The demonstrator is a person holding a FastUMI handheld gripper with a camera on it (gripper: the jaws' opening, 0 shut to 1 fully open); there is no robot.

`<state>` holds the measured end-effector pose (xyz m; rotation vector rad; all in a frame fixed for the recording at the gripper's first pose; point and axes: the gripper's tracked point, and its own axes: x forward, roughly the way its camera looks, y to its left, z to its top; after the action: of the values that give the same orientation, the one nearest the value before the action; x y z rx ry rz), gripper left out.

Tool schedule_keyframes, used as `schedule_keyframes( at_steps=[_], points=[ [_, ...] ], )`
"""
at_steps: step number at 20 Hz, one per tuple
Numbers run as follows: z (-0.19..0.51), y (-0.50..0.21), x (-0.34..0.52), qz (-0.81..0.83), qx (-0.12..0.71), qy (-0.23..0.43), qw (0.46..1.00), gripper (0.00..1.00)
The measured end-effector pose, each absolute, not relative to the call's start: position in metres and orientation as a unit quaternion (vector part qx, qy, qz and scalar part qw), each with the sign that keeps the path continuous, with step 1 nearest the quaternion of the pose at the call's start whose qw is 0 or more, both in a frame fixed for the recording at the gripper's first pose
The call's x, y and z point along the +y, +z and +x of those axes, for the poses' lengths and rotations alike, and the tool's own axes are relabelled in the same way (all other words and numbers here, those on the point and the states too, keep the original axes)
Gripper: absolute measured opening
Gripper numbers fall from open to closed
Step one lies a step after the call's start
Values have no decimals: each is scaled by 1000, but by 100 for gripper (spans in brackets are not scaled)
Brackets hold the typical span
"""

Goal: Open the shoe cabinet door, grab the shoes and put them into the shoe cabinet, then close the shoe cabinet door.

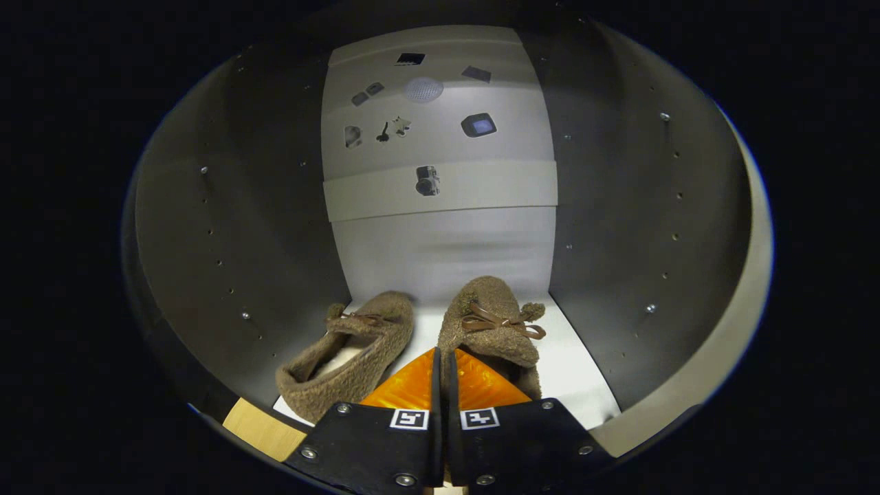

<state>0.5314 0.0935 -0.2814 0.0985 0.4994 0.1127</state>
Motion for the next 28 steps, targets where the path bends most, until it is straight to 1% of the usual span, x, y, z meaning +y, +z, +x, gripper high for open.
schedule_keyframes(
  at_steps=[5,8,9,10,11,12,13,16,18,19,20,22,24,28],
  points=[
    [552,-302,96,47,262,52,963,3],
    [556,-302,91,36,256,39,965,5],
    [557,-302,90,34,253,37,966,11],
    [558,-302,91,35,256,38,965,15],
    [556,-301,92,37,257,37,965,22],
    [554,-300,92,41,260,37,964,24],
    [551,-299,94,47,264,39,963,30],
    [539,-285,101,62,258,45,963,53],
    [526,-275,101,60,253,38,965,61],
    [519,-268,102,62,248,36,966,68],
    [512,-260,105,65,241,36,968,72],
    [494,-244,112,67,230,40,970,87],
    [473,-223,116,61,212,42,975,93],
    [415,-178,121,53,176,33,982,93]
  ],
)
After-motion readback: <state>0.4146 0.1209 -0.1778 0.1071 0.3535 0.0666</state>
